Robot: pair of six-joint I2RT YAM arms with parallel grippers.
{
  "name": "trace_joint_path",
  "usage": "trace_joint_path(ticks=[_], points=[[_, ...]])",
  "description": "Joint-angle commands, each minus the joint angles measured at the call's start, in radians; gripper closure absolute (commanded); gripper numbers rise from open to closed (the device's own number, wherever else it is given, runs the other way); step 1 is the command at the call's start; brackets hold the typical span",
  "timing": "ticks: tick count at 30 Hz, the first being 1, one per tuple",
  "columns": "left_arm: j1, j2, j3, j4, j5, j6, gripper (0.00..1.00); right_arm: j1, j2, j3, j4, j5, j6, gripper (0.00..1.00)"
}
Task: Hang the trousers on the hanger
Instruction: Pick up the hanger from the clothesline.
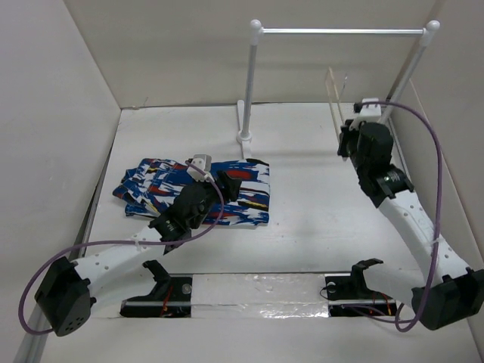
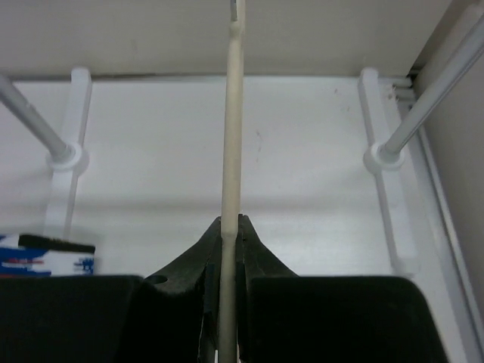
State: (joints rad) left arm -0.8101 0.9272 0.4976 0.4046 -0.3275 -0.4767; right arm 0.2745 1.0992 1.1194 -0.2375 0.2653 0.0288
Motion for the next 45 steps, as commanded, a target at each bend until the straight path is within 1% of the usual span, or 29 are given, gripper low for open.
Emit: trace_joint_path(ticks=[1,2,3,4,6,7,8,9,10,11,12,13,16,19,20,27,28,31,33,35,37,40,42,45], points=[[-0.014,0.065,0.047,0.068,0.146,-0.039,0.41,0.073,-0.087,-0.153,0.113,-0.006,0.057,1.00],[-0.014,0.082,0.080,0.076,0.175,-0.049,0.41,0.092,-0.099,-0.196,0.121,0.008,0.066,1.00],[-0.049,0.106,0.099,0.092,0.195,-0.062,0.41,0.109,-0.113,-0.273,0.135,0.014,0.085,1.00],[-0.069,0.158,0.122,0.094,0.209,-0.082,0.41,0.141,-0.133,-0.308,0.141,0.020,0.094,1.00],[-0.119,0.229,0.208,0.088,0.188,-0.088,0.40,0.173,-0.147,-0.374,0.159,0.028,0.138,1.00],[-0.157,0.314,0.243,0.083,0.174,-0.103,0.40,0.192,-0.150,-0.426,0.170,0.031,0.154,1.00],[-0.167,0.358,0.306,0.079,0.186,-0.121,0.40,0.233,-0.148,-0.450,0.175,0.040,0.167,1.00],[-0.167,0.404,0.327,0.094,0.206,-0.141,0.40,0.253,-0.145,-0.472,0.179,0.052,0.199,1.00],[-0.176,0.486,0.344,0.111,0.226,-0.164,0.40,0.271,-0.142,-0.507,0.182,0.066,0.215,1.00],[-0.176,0.524,0.361,0.131,0.232,-0.227,0.38,0.297,-0.133,-0.524,0.190,0.080,0.226,1.00],[-0.176,0.560,0.364,0.193,0.243,-0.256,0.37,0.308,-0.128,-0.538,0.199,0.077,0.243,1.00],[-0.176,0.629,0.367,0.223,0.255,-0.282,0.36,0.319,-0.122,-0.549,0.204,0.080,0.253,1.00],[-0.176,0.728,0.381,0.327,0.265,-0.373,0.36,0.353,-0.107,-0.587,0.225,0.086,0.284,1.00],[-0.176,0.804,0.430,0.336,0.263,-0.410,0.36,0.367,-0.113,-0.612,0.227,0.083,0.299,1.00],[-0.176,0.815,0.455,0.327,0.246,-0.418,0.36,0.377,-0.117,-0.616,0.227,0.084,0.301,1.00],[-0.185,0.869,0.466,0.414,0.220,-0.467,0.36,0.388,-0.121,-0.655,0.277,0.068,0.316,1.00],[-0.185,0.874,0.457,0.440,0.222,-0.468,0.36,0.388,-0.119,-0.658,0.274,0.071,0.319,1.00],[-0.185,0.854,0.383,0.549,0.228,-0.488,0.41,0.388,-0.119,-0.665,0.268,0.087,0.324,1.00],[-0.185,0.837,0.326,0.601,0.202,-0.513,0.44,0.388,-0.122,-0.670,0.267,0.101,0.324,1.00],[-0.185,0.838,0.328,0.597,0.202,-0.514,0.44,0.388,-0.128,-0.672,0.265,0.085,0.324,1.00],[-0.185,0.864,0.401,0.513,0.208,-0.491,0.42,0.399,-0.139,-0.675,0.279,0.074,0.330,1.00],[-0.195,0.913,0.476,0.467,0.222,-0.491,0.42,0.408,-0.156,-0.678,0.267,0.080,0.335,1.00],[-0.195,0.930,0.505,0.451,0.228,-0.500,0.43,0.408,-0.168,-0.687,0.268,0.075,0.339,1.00],[-0.195,0.949,0.506,0.468,0.220,-0.519,0.46,0.431,-0.168,-0.690,0.264,0.081,0.347,1.00]])
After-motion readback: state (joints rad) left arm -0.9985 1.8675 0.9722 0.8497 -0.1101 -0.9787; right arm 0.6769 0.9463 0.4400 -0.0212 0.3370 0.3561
